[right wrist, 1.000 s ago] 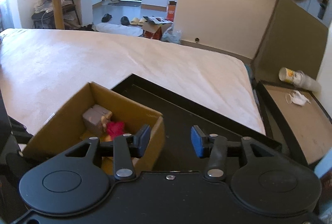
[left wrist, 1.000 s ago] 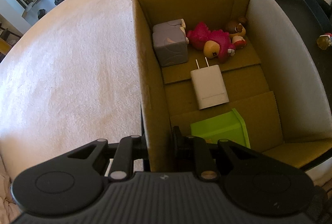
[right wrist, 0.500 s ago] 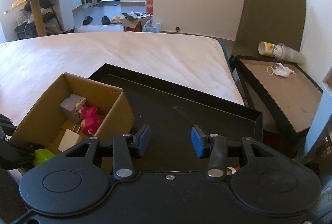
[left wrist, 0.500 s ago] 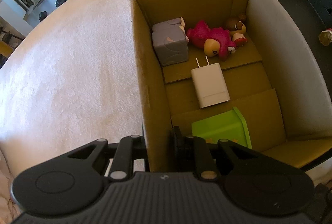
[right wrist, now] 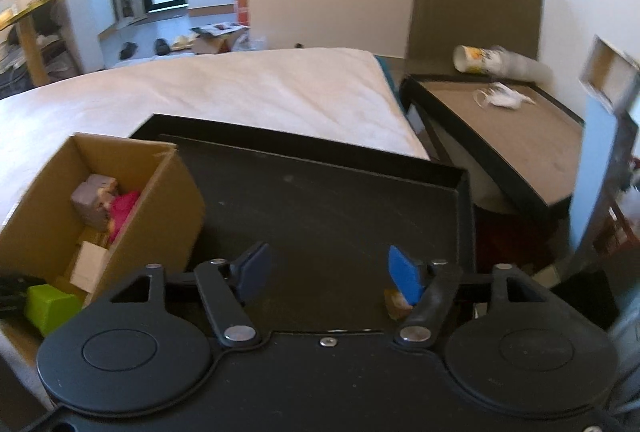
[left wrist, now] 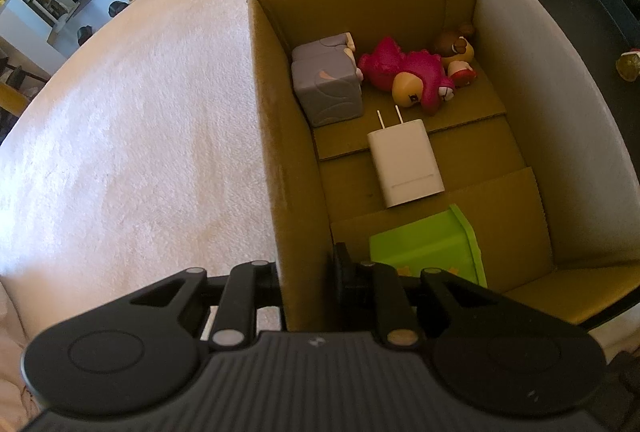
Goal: Organize rigid objects
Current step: 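Move the right gripper back to the red-hatted figurine on the tray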
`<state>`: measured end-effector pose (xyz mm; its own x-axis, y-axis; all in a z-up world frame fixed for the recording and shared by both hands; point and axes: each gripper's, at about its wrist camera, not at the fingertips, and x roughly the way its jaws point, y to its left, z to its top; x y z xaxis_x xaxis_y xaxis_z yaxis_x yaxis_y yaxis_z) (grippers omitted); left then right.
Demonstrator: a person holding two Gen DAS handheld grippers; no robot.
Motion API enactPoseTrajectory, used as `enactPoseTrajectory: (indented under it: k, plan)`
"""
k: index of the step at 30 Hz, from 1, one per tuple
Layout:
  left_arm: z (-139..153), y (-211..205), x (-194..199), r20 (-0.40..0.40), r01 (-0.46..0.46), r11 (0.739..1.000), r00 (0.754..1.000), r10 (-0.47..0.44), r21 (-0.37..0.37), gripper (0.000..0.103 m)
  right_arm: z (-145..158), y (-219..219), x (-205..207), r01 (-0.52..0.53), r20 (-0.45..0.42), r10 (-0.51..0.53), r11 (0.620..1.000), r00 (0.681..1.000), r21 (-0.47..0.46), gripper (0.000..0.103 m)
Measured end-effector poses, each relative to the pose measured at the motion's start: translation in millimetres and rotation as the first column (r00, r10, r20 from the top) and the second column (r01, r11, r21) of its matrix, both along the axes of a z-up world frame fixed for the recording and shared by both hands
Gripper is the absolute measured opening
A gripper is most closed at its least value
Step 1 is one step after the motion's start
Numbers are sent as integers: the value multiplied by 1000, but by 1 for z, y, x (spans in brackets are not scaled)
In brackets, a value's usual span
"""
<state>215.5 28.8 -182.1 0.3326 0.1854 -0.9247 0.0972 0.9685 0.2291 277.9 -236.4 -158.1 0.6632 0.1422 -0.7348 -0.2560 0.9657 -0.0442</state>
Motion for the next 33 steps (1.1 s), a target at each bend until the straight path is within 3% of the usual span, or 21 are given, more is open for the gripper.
enactPoseTrajectory:
  k: [23, 33]
  plan:
    - [-1, -2, 0, -2, 2, 1000, 1000, -2, 10, 18, -50, -23, 26, 227, -68, -236, 967, 969, -111, 69]
    - [-1, -2, 0, -2, 3, 1000, 1000, -3, 11, 18, -64, -30, 39, 284, -132, -293, 955, 947, -82, 69]
